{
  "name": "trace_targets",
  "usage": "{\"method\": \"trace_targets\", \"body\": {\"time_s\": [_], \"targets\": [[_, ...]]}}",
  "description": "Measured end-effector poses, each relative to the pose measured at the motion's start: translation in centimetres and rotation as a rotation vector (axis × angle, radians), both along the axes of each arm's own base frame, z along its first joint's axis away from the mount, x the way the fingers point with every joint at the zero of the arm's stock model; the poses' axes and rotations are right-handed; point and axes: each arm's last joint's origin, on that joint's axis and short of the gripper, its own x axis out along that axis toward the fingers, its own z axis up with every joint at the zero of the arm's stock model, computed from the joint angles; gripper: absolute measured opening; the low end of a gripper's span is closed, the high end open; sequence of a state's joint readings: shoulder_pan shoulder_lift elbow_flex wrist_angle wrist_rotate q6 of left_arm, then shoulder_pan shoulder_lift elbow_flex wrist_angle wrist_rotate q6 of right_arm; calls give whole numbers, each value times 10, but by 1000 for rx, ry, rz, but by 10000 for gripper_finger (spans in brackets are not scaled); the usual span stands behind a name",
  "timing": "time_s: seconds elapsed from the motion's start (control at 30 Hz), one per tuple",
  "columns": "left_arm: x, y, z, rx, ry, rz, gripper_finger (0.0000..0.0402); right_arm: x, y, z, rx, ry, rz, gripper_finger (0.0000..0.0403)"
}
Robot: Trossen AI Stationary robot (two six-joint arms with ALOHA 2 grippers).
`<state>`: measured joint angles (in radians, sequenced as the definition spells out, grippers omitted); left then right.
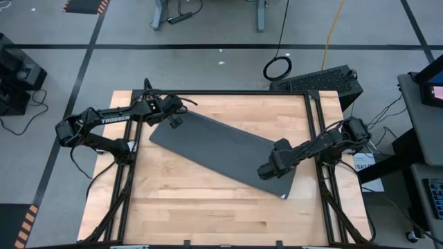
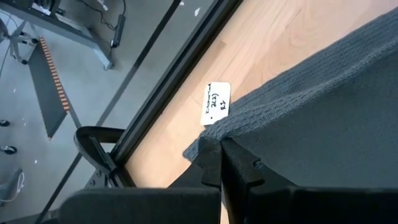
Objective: Roll towel into tight, uniform cylinder
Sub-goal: Roll the towel
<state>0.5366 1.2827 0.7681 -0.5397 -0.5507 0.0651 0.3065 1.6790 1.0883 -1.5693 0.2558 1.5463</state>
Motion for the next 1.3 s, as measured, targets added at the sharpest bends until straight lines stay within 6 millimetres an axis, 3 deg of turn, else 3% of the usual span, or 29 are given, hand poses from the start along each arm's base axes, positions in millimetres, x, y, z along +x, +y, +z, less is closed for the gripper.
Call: {"method": "trace_targets", "body": {"time_s": [0.33, 0.5, 0.6, 0.73, 0.9, 1.07, 1.17, 1.3], "targets": [[1, 1, 1, 9, -15, 7, 0, -3, -1, 14, 58, -42, 15, 219], [1, 1, 1, 11, -16, 8, 0, -6, 9, 15, 79, -97, -98, 231], [1, 1, 1, 12, -15, 8, 0, -1, 9, 14, 190, -135, -192, 227], [1, 1, 1, 11, -15, 8, 0, 11, -14, 15, 348, -190, -268, 224], [1, 1, 1, 10, -15, 7, 0, 15, -64, 19, 260, -254, -299, 226], [-1, -1, -1, -9, -8, 21, 0, 20, -108, 16, 299, -317, -175, 226], [-4, -2, -2, -34, -2, 49, 0, 17, -124, 11, 343, -304, -84, 226], [-6, -4, -4, -51, 12, 63, 0, 9, -131, 0, 430, -246, 42, 226]]}}
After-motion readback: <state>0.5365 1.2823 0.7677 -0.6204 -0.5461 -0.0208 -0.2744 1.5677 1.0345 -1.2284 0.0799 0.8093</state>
